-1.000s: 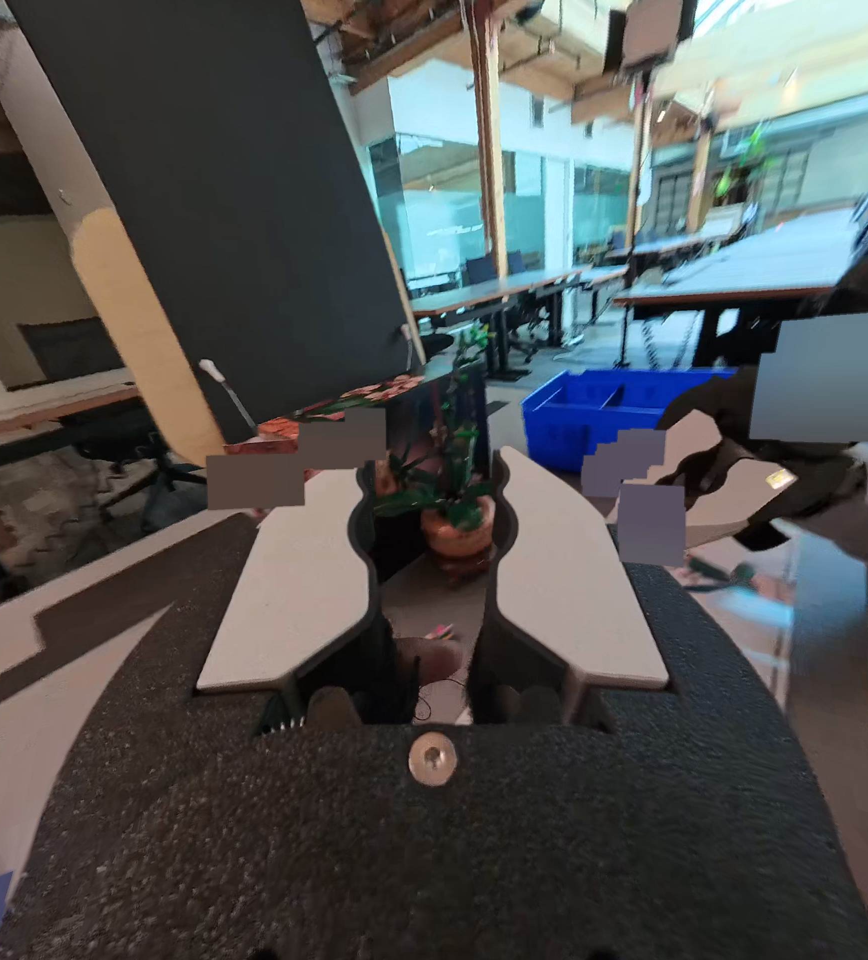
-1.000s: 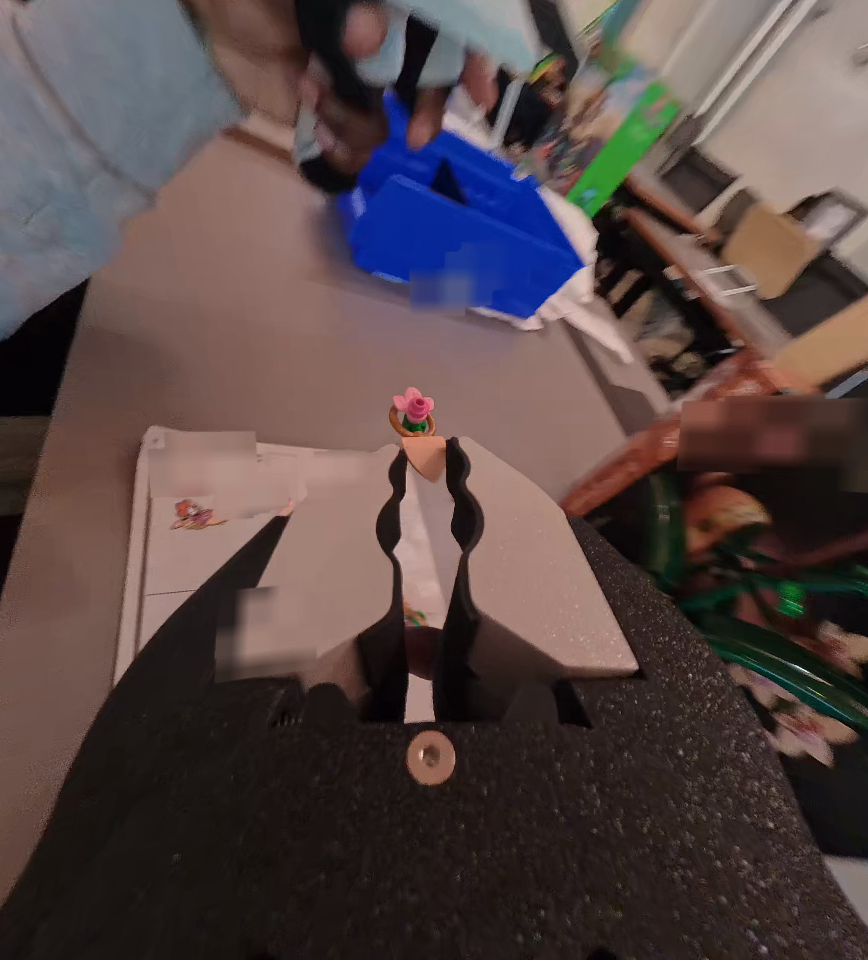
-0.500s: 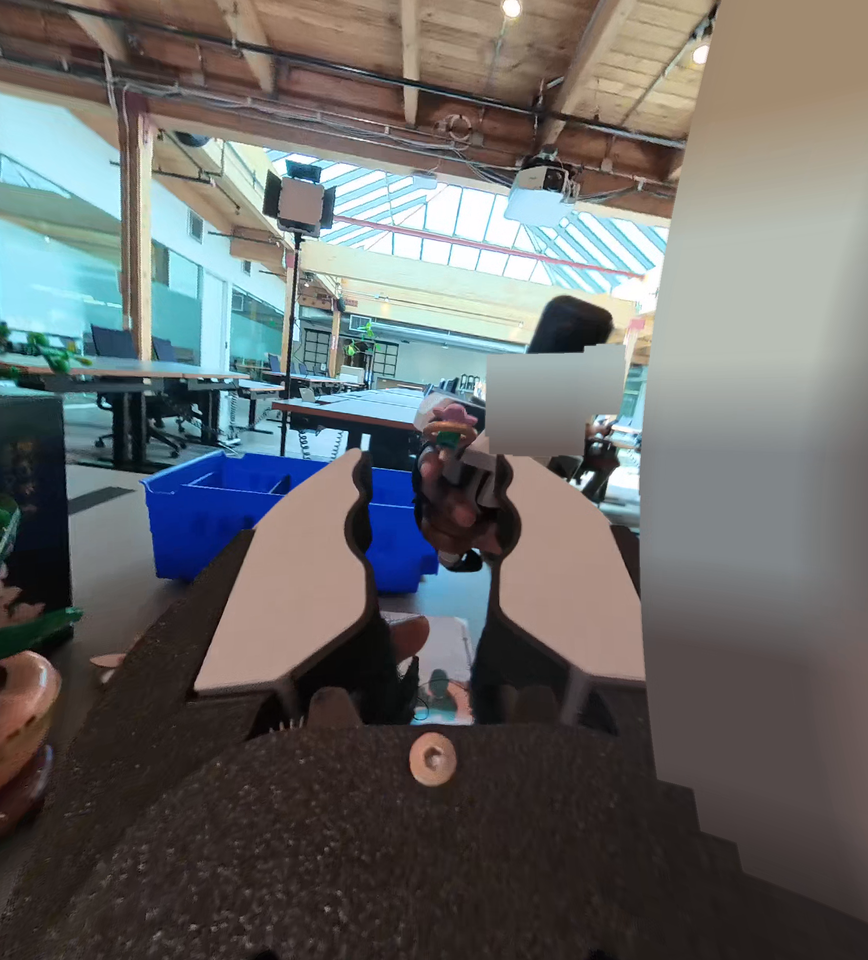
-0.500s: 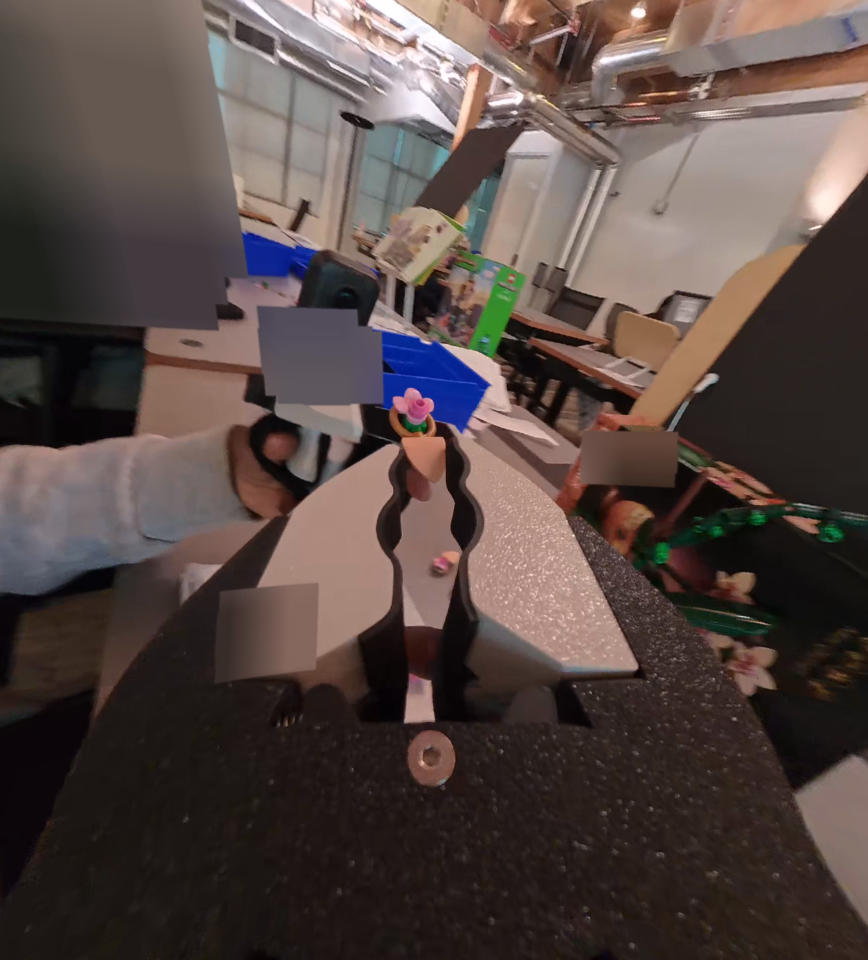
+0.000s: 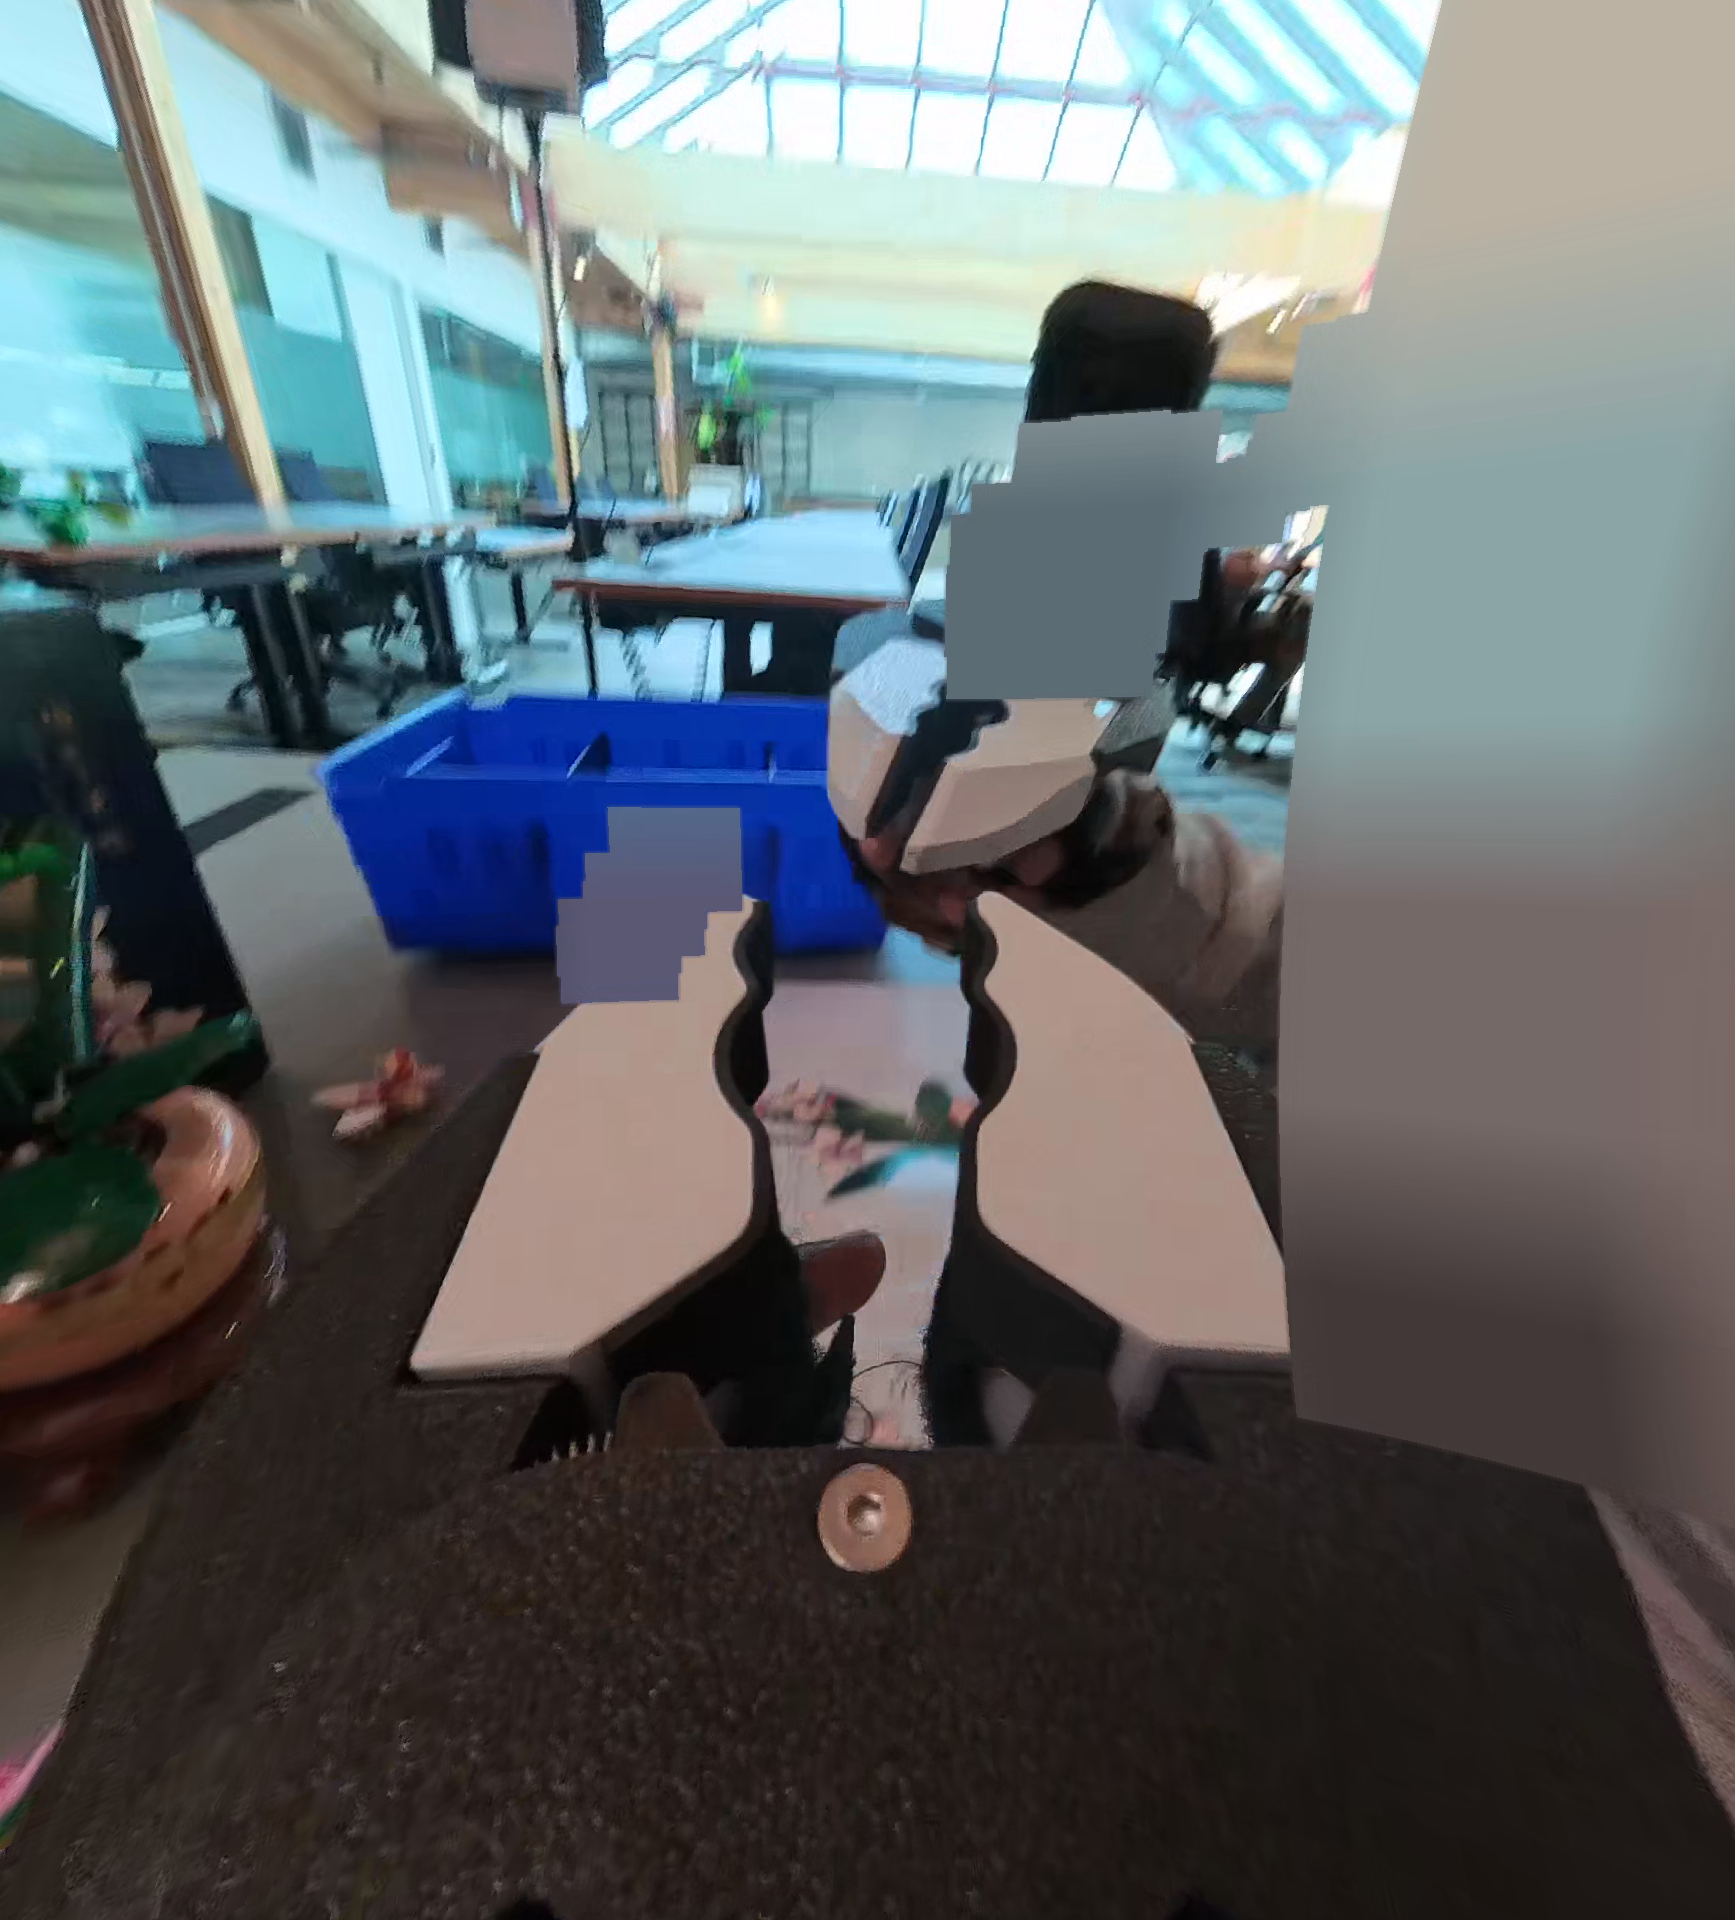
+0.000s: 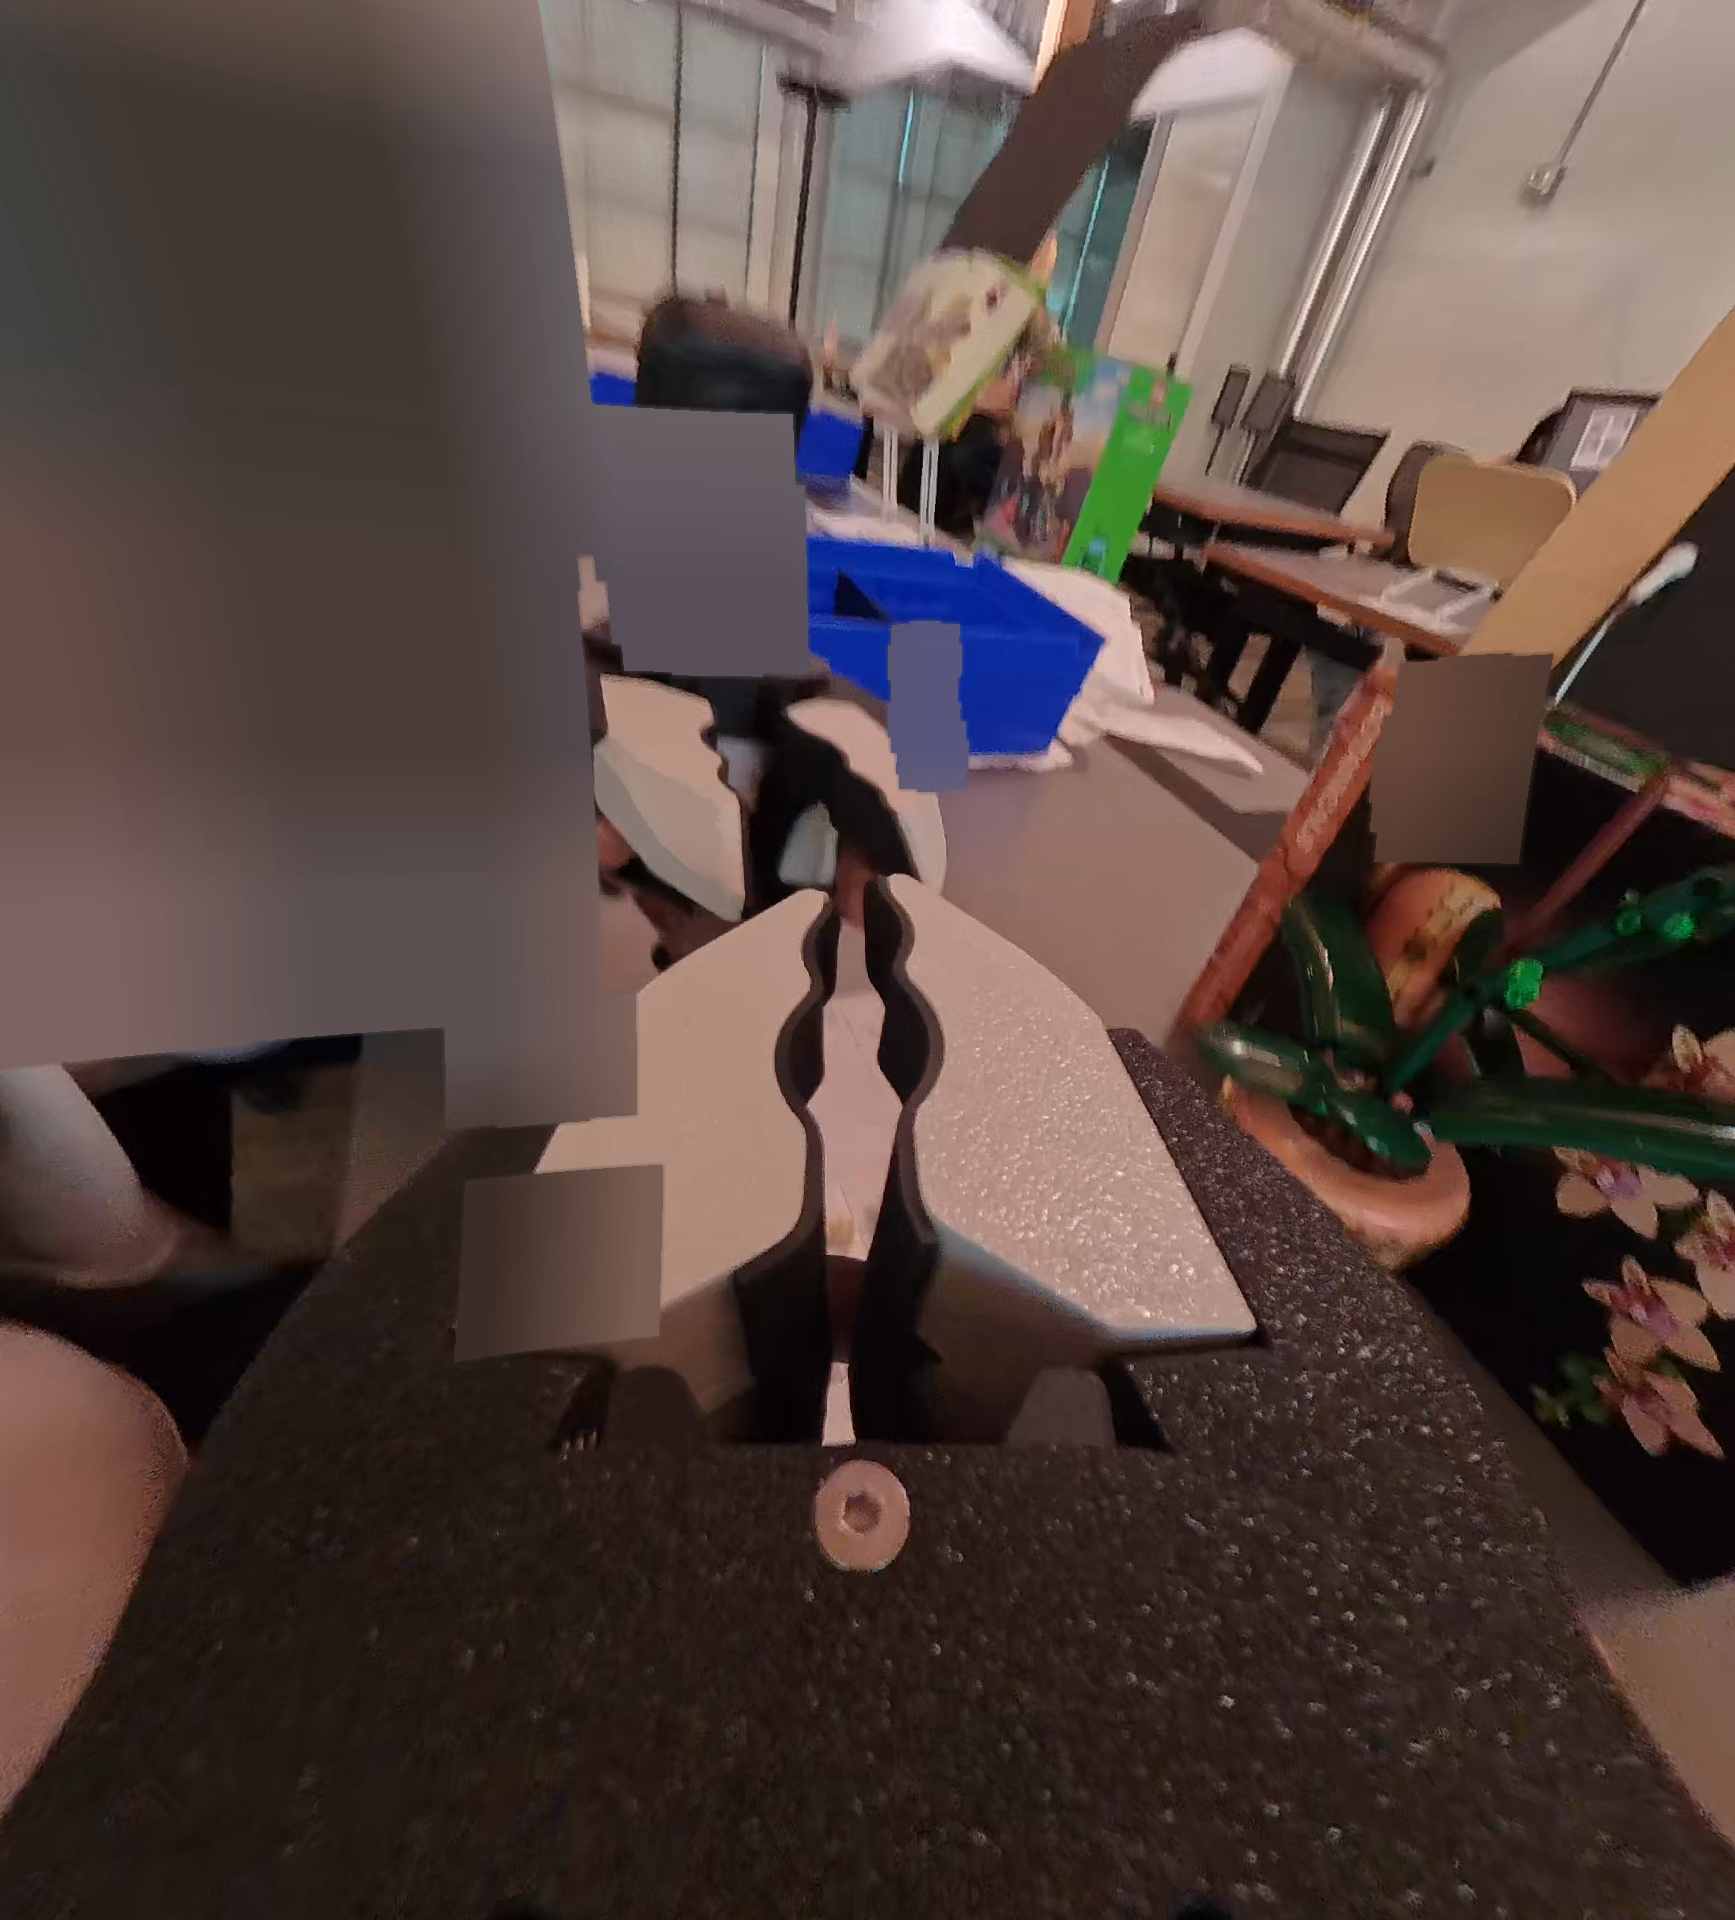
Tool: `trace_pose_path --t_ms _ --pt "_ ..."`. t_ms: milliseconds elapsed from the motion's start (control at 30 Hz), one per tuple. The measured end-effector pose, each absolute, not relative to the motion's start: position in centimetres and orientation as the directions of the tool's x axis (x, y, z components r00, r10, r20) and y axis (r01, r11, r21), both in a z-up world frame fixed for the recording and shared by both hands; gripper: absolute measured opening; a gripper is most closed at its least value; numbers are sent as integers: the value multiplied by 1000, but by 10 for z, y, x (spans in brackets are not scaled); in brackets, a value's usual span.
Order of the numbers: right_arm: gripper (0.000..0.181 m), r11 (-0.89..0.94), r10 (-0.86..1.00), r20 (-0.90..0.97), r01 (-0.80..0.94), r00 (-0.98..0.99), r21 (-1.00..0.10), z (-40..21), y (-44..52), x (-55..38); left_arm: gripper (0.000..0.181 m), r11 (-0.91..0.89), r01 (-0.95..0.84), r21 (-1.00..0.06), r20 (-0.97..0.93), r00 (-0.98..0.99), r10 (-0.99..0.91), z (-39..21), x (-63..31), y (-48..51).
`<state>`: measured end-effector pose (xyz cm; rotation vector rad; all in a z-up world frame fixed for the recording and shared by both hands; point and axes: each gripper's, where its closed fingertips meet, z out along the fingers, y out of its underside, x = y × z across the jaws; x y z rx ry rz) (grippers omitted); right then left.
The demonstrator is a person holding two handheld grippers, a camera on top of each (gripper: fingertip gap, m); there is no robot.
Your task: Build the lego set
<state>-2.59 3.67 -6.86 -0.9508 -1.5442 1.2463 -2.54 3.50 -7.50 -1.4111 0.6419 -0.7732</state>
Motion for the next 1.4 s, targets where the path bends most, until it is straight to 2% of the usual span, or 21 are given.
trace_pose_path --t_ms 33,200,333,567,800,933,1033,1233,1300,1400 --pt "5 222 936 192 72 -293 -972 -82 40 -25 34 -31 38 -999 48 638 -768 -86 -31 37" --pt "11 253 932 110 403 -345 -879 -161 48 -5 33 -213 -255 -943 -66 772 -632 -139 -75 37" --pt "20 272 918 42 551 -393 -789 -202 38 4 32 -238 -269 -933 -68 783 -619 -149 -78 30" --pt "25 413 866 99 590 -490 -694 -222 44 -15 32 -265 -402 -876 -118 713 -691 -175 -62 10" --pt "27 468 807 46 591 -588 -658 -237 46 -25 32 -264 -388 -883 -100 705 -703 -180 -61 7" --pt "9 458 806 26 596 -591 -660 -240 43 -21 32 -271 -398 -876 -90 687 -721 -186 -57 6" --pt "7 431 826 24 603 -563 -671 -240 43 -16 32 -279 -409 -869 -81 674 -734 -191 -53 5" --pt "19 453 803 47 559 -594 -694 -230 36 -11 32 -302 -449 -841 -75 650 -757 -201 -48 1" --pt "21 506 769 95 510 -633 -696 -224 31 -15 32 -295 -455 -840 -79 642 -763 -202 -48 0" --pt "24 641 684 212 438 -698 -630 -228 31 -22 32 -294 -462 -837 -84 639 -765 -202 -48 -1"
